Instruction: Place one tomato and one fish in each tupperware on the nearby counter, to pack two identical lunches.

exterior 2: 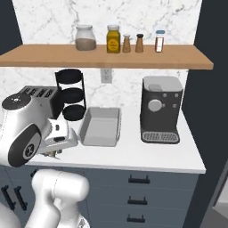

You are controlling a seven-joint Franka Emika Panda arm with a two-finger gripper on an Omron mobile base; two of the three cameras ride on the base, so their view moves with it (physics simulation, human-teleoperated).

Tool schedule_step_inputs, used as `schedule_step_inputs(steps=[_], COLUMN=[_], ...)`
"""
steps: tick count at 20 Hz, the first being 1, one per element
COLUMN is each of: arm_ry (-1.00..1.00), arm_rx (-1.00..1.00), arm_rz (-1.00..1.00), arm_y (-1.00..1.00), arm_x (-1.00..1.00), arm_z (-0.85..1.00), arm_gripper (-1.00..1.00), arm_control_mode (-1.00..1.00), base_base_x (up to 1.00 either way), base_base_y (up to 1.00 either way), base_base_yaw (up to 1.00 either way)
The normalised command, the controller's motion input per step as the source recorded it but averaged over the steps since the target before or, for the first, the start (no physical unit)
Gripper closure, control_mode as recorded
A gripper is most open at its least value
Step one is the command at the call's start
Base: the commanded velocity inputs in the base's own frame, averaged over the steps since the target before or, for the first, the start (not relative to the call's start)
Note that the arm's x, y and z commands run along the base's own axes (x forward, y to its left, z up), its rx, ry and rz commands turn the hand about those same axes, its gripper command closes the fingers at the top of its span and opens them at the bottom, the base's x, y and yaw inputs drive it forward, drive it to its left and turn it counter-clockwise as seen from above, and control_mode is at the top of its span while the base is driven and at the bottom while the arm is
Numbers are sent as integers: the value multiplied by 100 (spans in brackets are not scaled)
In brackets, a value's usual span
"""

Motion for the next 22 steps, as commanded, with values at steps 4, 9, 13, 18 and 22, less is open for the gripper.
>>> schedule_step_inputs(steps=[4,9,13,18,22], arm_ry=[0,0,0,0,0], arm_rx=[0,0,0,0,1], arm_rz=[0,0,0,0,0], arm_y=[0,0,0,0,-5], arm_x=[0,0,0,48,66], arm_z=[0,0,0,-10,-35], arm_gripper=[100,100,100,100,100], arm_control_mode=[100,100,100,-100,-100], base_base_x=[47,37,42,10,0], base_base_y=[-7,0,1,0,0], base_base_yaw=[0,0,0,0,0])
